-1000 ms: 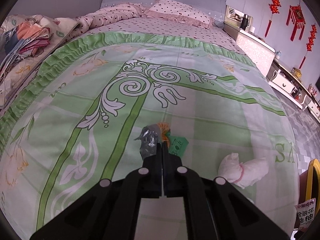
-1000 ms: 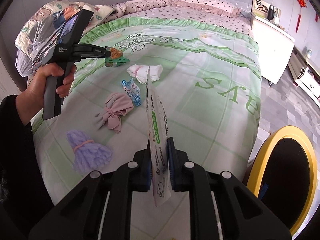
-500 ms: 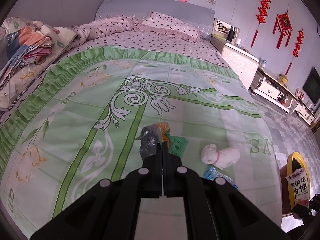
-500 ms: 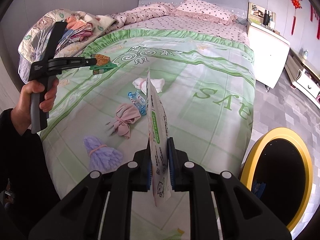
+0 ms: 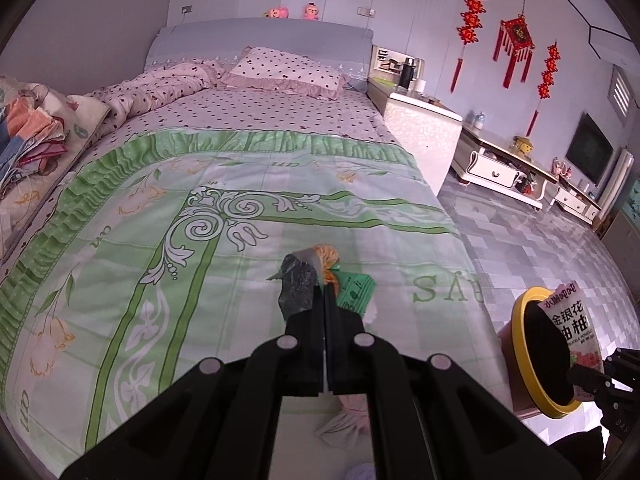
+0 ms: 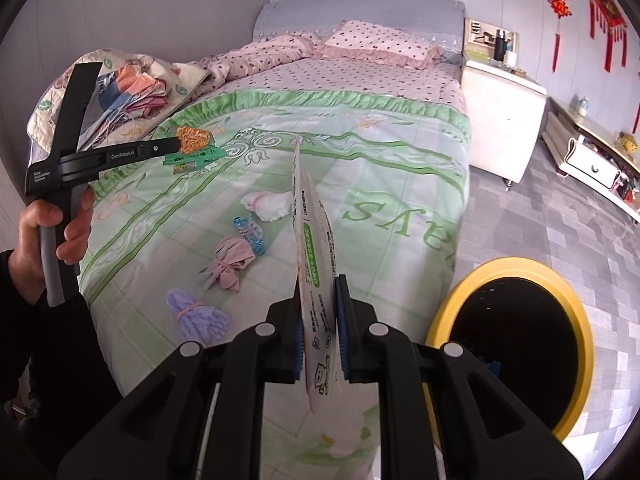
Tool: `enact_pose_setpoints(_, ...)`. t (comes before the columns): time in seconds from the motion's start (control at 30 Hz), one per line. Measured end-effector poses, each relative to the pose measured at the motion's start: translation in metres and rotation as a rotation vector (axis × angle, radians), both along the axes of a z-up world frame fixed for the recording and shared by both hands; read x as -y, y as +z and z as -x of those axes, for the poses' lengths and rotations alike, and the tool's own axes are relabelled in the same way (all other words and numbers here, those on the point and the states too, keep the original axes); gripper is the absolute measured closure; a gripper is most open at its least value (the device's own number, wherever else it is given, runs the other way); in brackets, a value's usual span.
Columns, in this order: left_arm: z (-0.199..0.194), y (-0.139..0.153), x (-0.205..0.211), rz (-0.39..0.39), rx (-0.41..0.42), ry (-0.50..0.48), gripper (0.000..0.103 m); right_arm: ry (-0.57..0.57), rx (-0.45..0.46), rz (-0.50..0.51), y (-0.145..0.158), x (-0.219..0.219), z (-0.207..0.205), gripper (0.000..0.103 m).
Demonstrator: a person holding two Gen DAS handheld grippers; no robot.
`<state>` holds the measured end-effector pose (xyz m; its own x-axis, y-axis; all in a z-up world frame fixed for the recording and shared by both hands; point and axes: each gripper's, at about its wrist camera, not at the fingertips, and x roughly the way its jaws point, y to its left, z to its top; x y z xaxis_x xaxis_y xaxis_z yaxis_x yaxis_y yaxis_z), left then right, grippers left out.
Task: Collect trash
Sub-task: 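Carry the packaging strip and snack packet with both grippers over the bin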
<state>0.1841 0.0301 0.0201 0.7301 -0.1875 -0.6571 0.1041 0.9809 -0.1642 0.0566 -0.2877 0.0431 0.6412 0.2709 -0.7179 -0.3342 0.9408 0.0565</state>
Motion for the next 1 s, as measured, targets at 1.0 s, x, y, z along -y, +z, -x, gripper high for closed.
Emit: enact_pose_setpoints(1.0,0.015,0.018,0.218,0.022,-0.001,-0.339,0.103,-0.304,0.046,-0.040,0.029,0.165,0.024,0.089)
